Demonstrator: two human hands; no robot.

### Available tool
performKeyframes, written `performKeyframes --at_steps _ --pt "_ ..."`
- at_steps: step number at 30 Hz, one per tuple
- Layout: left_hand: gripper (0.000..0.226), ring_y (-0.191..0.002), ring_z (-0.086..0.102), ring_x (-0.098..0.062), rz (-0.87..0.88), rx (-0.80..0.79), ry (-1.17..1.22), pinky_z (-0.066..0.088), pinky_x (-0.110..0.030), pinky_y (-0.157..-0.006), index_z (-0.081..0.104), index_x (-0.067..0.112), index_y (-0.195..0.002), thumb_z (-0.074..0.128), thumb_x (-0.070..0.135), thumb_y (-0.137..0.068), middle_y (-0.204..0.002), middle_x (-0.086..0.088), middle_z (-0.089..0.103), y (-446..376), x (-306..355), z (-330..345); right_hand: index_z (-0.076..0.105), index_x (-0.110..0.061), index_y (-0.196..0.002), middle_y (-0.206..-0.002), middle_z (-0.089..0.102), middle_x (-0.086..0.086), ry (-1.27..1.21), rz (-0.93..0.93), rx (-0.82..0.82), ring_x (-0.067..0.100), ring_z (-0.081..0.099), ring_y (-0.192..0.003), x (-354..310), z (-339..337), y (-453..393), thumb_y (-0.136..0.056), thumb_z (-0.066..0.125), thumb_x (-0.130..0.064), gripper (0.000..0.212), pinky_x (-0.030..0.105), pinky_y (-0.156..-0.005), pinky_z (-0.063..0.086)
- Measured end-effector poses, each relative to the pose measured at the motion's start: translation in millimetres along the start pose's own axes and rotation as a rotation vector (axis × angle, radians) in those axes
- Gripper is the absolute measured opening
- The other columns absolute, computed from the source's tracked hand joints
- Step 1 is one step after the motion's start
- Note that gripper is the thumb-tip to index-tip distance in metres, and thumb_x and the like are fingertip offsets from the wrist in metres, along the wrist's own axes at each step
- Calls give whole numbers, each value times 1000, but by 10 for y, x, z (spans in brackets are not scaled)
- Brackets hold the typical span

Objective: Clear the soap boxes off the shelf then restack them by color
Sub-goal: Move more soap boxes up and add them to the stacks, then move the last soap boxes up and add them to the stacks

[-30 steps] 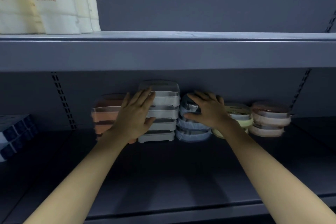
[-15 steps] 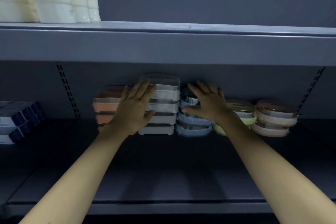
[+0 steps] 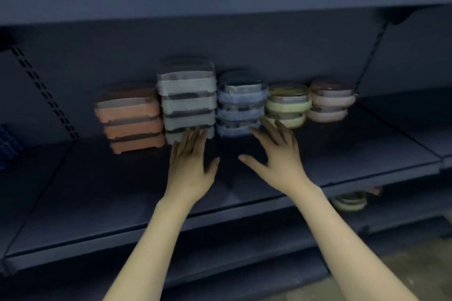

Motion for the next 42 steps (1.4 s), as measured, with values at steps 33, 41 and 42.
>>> performKeyframes --at_steps 33,41,42 --pt "45 -135 35 -25 -57 105 -7 28 -43 -110 49 10 -133 56 28 -92 -140 -6 47 610 2395 1275 42 -26 -140 -153 29 0 -26 -163 -62 21 15 -144 2396 -777 1333 -86 37 -63 66 42 -116 8" --pt "37 -104 59 -22 -109 169 43 46 -34 -88 64 7 -110 45 32 -90 -108 -4 66 1057 2721 1687 58 -20 -125 -134 54 -1 -117 -298 -16 18 38 -128 2536 -640 1621 -89 47 -53 50 33 -105 24" --pt "37 -105 59 -22 -129 141 37 45 -33 -88 64 8 -111 46 32 -90 -109 -3 66 1090 2692 1795 59 -20 -124 -133 55 -2 -126 -308 -42 18 39 -126 2551 -550 1664 -89 46 -53 50 32 -104 23"
Point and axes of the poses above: each hand's wrist, its own y-axis away from the middle knuckle, its own z-axis out of the palm, x = y × z, the point moved 10 cm from there along -y, towards the middle knuckle
